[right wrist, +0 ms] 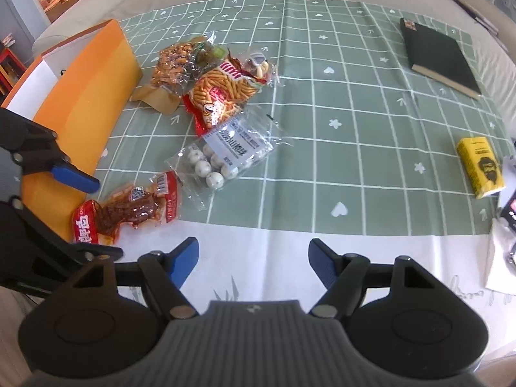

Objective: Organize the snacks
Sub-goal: 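Move both tools back over the remaining snacks on the table, then grasp the red spicy strip packet with the left tool while the right tool grasps the white hawthorn-ball packet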

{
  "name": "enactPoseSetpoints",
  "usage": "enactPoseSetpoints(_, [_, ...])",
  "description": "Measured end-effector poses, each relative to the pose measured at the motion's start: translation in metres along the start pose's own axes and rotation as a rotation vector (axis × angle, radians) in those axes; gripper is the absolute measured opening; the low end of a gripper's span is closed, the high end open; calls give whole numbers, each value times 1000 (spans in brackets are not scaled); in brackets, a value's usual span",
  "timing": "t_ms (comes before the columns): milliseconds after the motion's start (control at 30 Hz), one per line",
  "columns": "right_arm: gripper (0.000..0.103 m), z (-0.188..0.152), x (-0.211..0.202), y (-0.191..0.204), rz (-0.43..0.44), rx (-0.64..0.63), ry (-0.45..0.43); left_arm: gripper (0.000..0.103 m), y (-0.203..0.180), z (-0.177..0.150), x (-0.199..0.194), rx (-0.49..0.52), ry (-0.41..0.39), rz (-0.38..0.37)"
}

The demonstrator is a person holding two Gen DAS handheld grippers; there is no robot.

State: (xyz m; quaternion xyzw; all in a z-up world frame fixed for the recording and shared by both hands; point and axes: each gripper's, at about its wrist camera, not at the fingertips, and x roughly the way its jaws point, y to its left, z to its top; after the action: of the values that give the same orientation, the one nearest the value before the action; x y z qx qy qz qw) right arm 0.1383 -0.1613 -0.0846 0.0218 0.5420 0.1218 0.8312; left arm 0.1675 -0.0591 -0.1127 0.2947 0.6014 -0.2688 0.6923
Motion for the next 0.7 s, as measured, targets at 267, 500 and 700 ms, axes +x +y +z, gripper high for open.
enactPoseSetpoints(267, [74,9,16,-1,23,14,26,83,13,4,23,-57,71,-27])
enactPoseSetpoints(500, [77,17,23,-1,30,42,17,77,26,2,29,-142,76,-67])
enactPoseSetpoints(700, [88,28,30,4,12,86,4,63,39,5,24,-209,65,-59])
